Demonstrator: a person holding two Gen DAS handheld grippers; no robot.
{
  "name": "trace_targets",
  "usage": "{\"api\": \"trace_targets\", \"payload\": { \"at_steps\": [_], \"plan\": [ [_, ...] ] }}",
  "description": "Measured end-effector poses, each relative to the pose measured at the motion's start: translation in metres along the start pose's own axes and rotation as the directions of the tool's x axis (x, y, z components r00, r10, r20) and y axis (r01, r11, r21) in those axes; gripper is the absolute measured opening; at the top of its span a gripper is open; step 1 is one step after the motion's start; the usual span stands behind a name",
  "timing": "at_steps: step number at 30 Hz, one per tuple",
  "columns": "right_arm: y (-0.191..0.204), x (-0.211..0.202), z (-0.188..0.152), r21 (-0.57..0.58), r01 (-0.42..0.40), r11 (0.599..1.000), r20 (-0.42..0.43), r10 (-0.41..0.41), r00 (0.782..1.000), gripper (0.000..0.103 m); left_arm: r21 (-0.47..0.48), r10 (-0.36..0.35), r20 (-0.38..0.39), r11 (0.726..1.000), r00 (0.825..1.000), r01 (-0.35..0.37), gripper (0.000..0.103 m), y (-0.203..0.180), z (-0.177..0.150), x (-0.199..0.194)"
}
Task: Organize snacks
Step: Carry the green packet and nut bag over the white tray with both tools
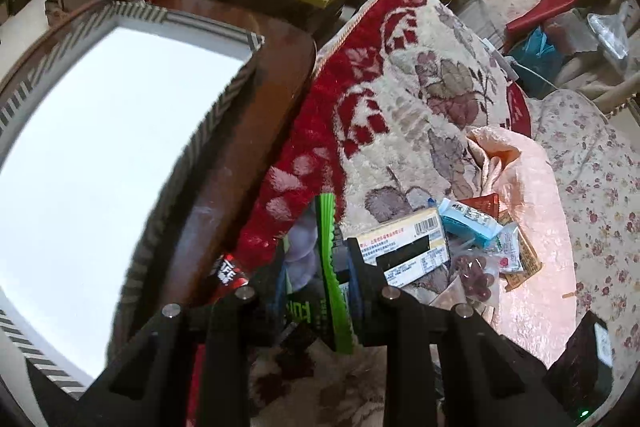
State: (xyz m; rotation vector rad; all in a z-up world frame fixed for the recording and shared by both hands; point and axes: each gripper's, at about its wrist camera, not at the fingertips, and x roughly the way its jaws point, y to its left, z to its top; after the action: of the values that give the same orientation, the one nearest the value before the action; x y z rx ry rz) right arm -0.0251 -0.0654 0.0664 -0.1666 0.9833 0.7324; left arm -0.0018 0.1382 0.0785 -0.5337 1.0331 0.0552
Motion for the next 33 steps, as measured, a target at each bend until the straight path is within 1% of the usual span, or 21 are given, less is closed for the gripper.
{"api": "trace_targets", "payload": {
  "at_steps": [7,14,25,28,33],
  "plan": [
    [0.017,-0.017,0.021,-0.028,-0.005,1.0,0.051,0.006,0.999,0.037,0.029,0.054,0.062,0.998,0.997,-0.056,0.028,0.006,0.001,-0.024],
    [0.036,-0.018,0.044,-0.048,-0.024,0.999,0.069,0.027,0.997,0.037,0.04,0.1,0.1,0.994,0.99,-0.105,0.028,0.019,0.005,-0.04],
    [0.073,0.006,0.09,-0.096,-0.087,0.992,0.061,0.093,0.994,0.037,0.01,0.186,0.12,0.982,0.975,-0.188,0.028,0.064,0.018,-0.055],
    [0.091,0.018,0.104,-0.139,-0.094,0.986,0.049,0.101,0.994,0.037,0.004,0.23,0.132,0.973,0.964,-0.232,0.028,0.079,0.022,-0.058],
    [0.116,0.036,0.123,-0.185,-0.117,0.976,0.033,0.125,0.992,0.037,-0.041,0.268,0.126,0.963,0.955,-0.265,0.028,0.11,0.03,-0.062]
  ]
}}
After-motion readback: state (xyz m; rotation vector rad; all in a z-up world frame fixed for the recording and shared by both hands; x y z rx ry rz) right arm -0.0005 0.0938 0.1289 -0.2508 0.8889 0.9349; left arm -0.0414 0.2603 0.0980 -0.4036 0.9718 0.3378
